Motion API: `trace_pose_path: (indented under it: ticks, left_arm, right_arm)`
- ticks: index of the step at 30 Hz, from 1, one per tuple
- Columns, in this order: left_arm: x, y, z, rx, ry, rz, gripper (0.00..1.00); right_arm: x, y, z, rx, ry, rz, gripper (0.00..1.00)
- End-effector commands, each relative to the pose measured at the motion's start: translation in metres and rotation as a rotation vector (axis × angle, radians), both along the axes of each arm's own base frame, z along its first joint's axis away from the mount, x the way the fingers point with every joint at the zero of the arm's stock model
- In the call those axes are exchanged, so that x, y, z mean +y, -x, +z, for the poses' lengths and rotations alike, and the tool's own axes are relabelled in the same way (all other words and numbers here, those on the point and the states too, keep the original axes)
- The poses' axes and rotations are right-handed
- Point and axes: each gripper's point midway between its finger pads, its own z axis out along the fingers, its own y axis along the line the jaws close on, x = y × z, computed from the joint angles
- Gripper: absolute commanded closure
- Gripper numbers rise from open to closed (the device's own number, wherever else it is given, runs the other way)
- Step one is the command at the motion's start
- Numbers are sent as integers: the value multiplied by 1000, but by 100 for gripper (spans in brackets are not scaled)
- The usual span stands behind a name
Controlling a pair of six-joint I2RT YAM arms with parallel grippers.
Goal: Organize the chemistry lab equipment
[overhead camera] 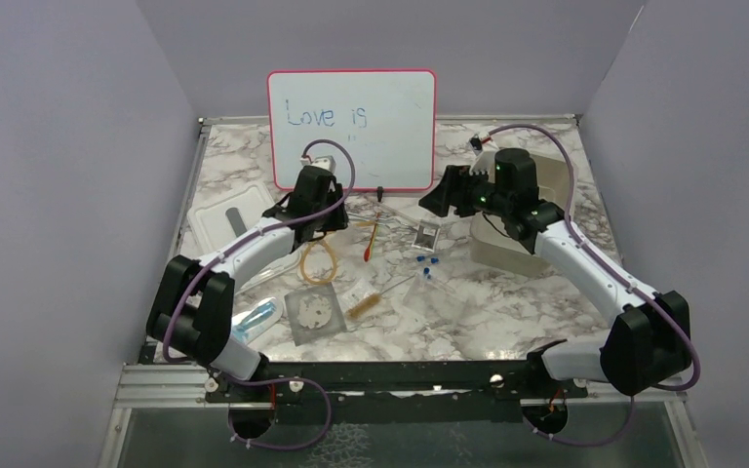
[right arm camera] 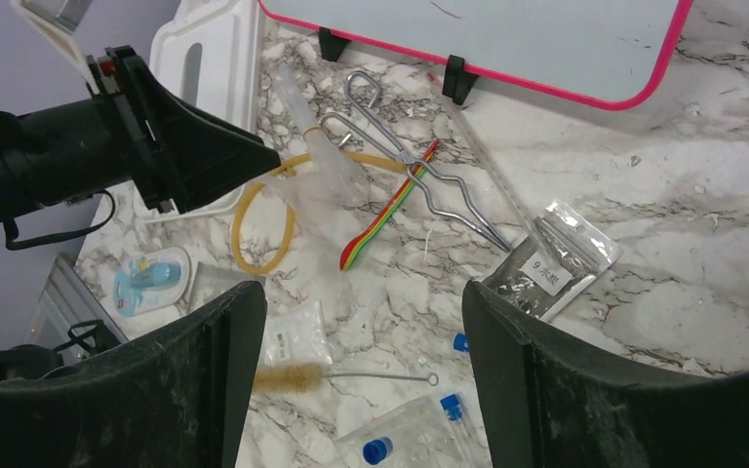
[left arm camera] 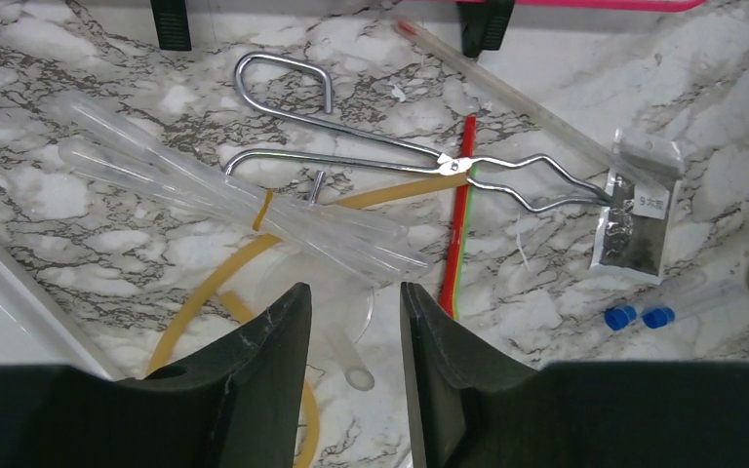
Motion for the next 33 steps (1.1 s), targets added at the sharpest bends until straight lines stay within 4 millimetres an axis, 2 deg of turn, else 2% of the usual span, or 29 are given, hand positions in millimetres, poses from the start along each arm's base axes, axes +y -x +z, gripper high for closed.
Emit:
trace_pose_path:
  ticks: [1, 4, 7, 10, 13, 18, 24, 30, 33]
  left_arm:
    - [4, -4, -7, 39, -52, 41, 60]
    - [3, 0, -12, 65, -58, 38, 62]
    - [2, 4, -17, 78, -75, 34, 70]
    - [7, 6, -22, 87, -117, 34, 82]
    - [9, 4, -15, 74, -151, 4, 99]
    - [6, 7, 15, 32, -158, -66, 100]
    - [-6, 30, 59, -12, -101, -215, 100]
    - [-42, 60, 111, -82, 92, -436, 100]
    - [-57, 73, 130, -91, 183, -517, 100]
  right_arm:
    - [-1, -6, 1, -34, -5, -29, 23]
    - [-2, -5, 1, -38, -2, -33, 23]
    - [-3, -4, 1, -39, 0, -36, 23]
    - [-3, -4, 3, -40, -4, -38, 23]
    - [-2, -3, 5, -43, -12, -35, 23]
    - [3, 6, 14, -71, -34, 20, 23]
    - [25, 35, 27, -98, -115, 234, 20]
    - [51, 64, 48, -199, -196, 409, 16]
    - [62, 73, 58, -254, -222, 472, 16]
